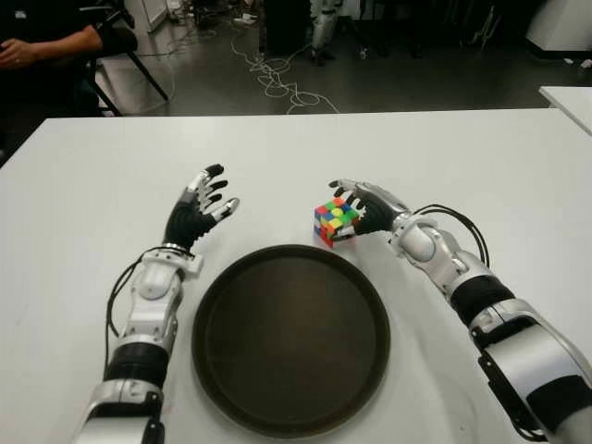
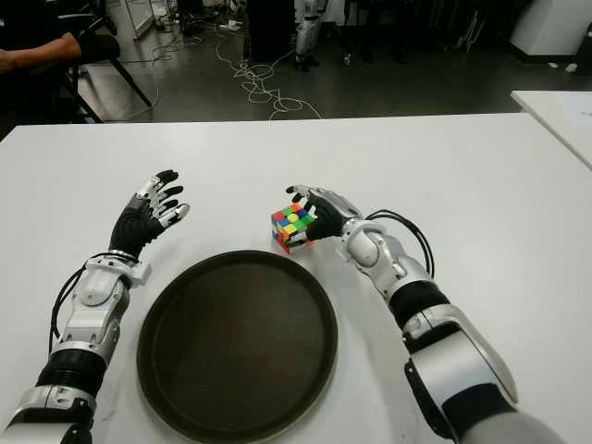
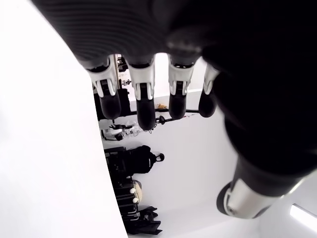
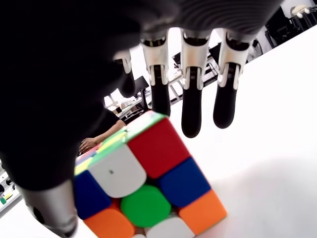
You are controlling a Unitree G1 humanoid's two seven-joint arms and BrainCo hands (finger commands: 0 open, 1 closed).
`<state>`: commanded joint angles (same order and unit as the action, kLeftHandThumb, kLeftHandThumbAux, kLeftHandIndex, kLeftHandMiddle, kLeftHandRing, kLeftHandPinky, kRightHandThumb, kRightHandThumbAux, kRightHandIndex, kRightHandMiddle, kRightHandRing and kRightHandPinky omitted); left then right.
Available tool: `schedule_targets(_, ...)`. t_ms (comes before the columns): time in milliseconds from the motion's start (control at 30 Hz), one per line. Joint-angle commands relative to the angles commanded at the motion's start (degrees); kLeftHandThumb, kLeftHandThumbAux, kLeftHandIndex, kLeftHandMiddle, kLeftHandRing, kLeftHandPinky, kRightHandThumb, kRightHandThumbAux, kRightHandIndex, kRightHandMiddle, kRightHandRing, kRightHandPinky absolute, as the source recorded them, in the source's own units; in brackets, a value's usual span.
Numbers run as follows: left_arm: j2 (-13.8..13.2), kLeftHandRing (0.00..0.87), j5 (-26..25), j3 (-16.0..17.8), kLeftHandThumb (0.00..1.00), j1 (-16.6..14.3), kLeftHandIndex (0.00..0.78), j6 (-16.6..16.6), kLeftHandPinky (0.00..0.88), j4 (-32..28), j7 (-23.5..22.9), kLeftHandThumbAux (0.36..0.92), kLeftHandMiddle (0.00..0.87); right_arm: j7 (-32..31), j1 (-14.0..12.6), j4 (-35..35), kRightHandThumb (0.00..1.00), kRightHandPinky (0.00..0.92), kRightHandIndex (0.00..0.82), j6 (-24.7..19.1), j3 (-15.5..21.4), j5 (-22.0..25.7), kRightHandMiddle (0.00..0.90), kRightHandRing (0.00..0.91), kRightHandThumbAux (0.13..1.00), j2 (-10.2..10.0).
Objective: Pick up the Rubik's Cube and put it in the plate
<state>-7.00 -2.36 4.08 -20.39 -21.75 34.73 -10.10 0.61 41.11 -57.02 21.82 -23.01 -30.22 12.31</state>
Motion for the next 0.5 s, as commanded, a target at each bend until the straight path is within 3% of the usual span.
schedule_targets(133, 0.04, 0.107, 0.17, -0.07, 0.088, -0.02, 0.075, -0.10, 0.109, 0.06, 0.19, 0.736, 0.112, -0.09, -0.02, -0.01, 0.000, 0.435, 0.157, 0.12, 0.02, 0.09, 0.275, 0.346, 0.751, 0.07)
schedule_targets(500, 0.30, 0.108, 0.28, -0.28, 0.108, 0.08, 0.073, -0.10, 0.106, -0.35, 0.79, 0.728, 0.115, -0.29, -0.29, 0.01, 0.000, 0.414, 0.143, 0.59, 0.38, 0.62, 0.259, 0.328, 0.727, 0.17)
